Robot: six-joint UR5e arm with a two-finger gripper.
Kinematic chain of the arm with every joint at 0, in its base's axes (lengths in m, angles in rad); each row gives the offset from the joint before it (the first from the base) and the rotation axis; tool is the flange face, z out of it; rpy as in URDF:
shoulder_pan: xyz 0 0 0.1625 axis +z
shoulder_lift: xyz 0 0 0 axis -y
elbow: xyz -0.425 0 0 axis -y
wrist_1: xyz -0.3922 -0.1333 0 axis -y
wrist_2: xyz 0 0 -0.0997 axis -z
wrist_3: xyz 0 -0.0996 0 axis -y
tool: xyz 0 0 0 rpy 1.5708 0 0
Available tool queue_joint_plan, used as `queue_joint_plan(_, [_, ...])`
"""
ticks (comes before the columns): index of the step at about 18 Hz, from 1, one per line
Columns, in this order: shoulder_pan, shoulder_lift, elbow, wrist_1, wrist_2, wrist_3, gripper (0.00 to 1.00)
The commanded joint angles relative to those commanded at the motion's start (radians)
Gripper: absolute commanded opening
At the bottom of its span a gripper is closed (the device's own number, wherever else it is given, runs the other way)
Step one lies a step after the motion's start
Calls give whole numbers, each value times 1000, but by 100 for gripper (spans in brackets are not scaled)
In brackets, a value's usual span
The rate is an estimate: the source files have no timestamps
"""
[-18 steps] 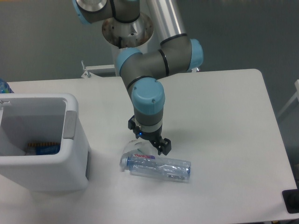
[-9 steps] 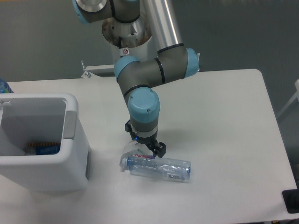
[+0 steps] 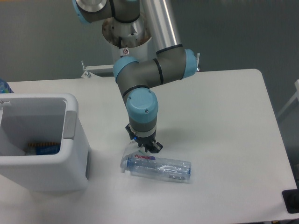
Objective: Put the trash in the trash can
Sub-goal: 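Close the gripper on the plastic bag and lift it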
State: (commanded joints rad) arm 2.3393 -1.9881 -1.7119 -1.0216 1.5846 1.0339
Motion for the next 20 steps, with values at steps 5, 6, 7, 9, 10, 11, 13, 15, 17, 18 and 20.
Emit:
queue_joint_plan(5, [0,11,-2,-9,0,11,0])
queue_joint_plan(6, [2,12,-2,-11,-2,11,0])
queue_joint_plan(7, [2,15,-3,-11,-2,12,0])
queue_joint_plan(9, [3,18,-5,-15,-3,14,0])
queue_joint_plan(10, [2,20,-3,-27,-3,23,0])
queue_joint_plan(11, [5,32,-3,-41,-5,44,0])
queue_joint_plan(13, [11,72,-2,-61,-8,67,0])
queue_joint_plan(15, [12,92,2,-63,-11,69,0])
queue_joint_plan(17, [12,110,6,-64,-11,69,0])
queue_joint_plan(18, [12,120,9,-64,-15,69,0])
queue_joint_plan(20, [27,144,12,-64,-50,69,0])
